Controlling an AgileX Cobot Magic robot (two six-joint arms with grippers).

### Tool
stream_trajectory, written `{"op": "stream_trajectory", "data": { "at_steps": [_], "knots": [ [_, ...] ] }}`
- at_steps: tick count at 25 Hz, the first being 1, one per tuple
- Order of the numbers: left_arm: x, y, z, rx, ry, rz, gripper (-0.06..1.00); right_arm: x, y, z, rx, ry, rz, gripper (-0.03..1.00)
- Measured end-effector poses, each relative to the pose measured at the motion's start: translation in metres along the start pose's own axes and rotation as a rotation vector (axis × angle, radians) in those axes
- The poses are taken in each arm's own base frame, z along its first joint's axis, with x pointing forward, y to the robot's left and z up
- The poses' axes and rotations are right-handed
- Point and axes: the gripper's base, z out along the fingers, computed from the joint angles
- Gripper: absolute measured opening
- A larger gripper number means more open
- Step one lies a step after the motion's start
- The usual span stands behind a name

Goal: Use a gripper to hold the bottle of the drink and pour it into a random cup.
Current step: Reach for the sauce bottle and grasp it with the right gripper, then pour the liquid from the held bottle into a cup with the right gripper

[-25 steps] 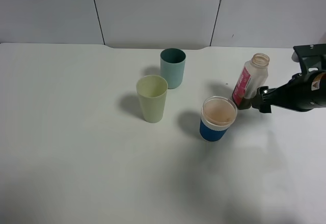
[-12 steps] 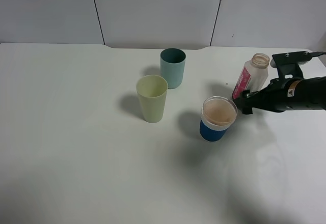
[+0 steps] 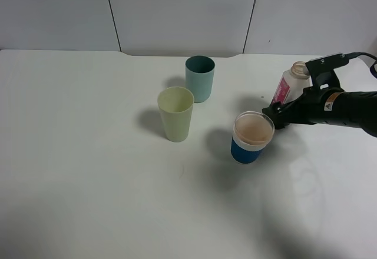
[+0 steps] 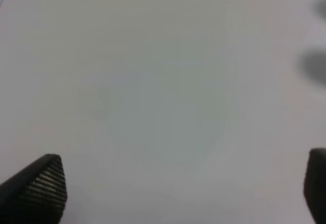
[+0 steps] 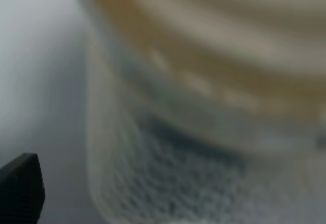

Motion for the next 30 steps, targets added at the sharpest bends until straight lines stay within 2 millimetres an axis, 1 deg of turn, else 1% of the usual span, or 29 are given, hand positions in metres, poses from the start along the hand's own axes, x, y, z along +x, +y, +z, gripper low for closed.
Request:
{"op": "stream_trajectory", "data": {
  "at_steps": [6, 8, 10, 12, 15, 16, 30],
  "knots": [
    [0.0, 0.0, 0.0, 0.0, 0.0, 0.0, 0.93, -0.0079, 0.0003, -0.0002, -0.001, -0.088, -0.044, 0.99],
    [0.0, 0.0, 0.0, 0.0, 0.0, 0.0, 0.93, -0.0082, 0.0003, 0.0001, -0.001, -0.095, -0.049, 0.96],
    [0.0, 0.0, 0.0, 0.0, 0.0, 0.0, 0.93, -0.006, 0.0005, 0.0017, -0.003, -0.083, -0.048, 0.86],
    [0.0, 0.0, 0.0, 0.0, 0.0, 0.0, 0.93, -0.0034, 0.0006, 0.0028, -0.004, -0.062, -0.047, 0.7],
    [0.0, 0.0, 0.0, 0.0, 0.0, 0.0, 0.93, -0.001, 0.0006, 0.0039, -0.005, -0.044, -0.039, 0.41],
    [0.0, 0.0, 0.0, 0.0, 0.0, 0.0, 0.93, -0.0007, 0.0007, 0.004, -0.005, -0.043, -0.04, 0.37],
    [0.0, 0.0, 0.0, 0.0, 0.0, 0.0, 0.93, 0.0006, 0.0003, 0.0034, -0.003, -0.022, 0.013, 0.37]
  ]
}}
